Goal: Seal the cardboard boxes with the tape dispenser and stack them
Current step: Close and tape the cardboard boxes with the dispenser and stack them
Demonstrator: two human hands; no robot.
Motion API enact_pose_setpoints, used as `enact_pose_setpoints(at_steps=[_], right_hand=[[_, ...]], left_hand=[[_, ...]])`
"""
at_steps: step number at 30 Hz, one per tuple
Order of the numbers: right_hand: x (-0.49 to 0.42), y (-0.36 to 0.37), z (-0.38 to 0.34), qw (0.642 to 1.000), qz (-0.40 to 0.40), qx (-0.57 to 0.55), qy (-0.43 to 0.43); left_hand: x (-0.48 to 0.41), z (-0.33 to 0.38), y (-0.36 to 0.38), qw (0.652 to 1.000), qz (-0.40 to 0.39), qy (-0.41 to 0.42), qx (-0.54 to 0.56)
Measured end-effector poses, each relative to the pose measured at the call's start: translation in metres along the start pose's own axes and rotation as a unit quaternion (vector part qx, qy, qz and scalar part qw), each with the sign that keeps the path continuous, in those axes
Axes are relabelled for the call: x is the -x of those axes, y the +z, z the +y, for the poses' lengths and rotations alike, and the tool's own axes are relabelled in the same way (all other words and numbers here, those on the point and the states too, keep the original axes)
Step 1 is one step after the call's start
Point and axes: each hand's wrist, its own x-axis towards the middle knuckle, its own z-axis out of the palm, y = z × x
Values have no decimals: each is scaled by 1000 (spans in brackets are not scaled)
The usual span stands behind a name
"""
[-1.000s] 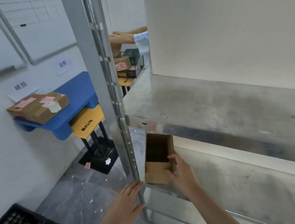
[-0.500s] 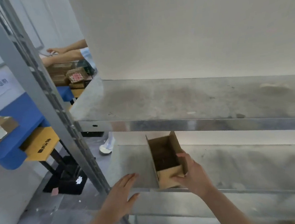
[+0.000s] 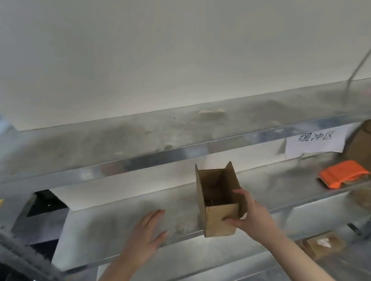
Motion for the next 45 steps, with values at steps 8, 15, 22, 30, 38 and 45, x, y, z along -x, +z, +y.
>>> enact_pose_setpoints(at_steps=[8, 15, 22, 30, 38, 45], right_hand=[[27, -126, 101, 999, 15, 47, -19], [23, -200, 180, 999, -12, 45, 2], [-7, -243, 247, 999, -8, 38, -9], [-77, -286, 309, 996, -57, 73, -14], [-117, -289, 353, 993, -114, -1, 24], [-137, -273, 359, 981, -187, -40, 18]], left_hand=[[-34, 130, 82, 999, 5, 26, -22], [-55, 219, 126, 999, -13, 27, 13], [-106, 251, 163, 999, -24, 15, 14], [-186, 295, 199, 999, -33, -10, 17], [-223, 332, 234, 998, -51, -30, 30], [-215, 342, 249, 995, -58, -76, 12]])
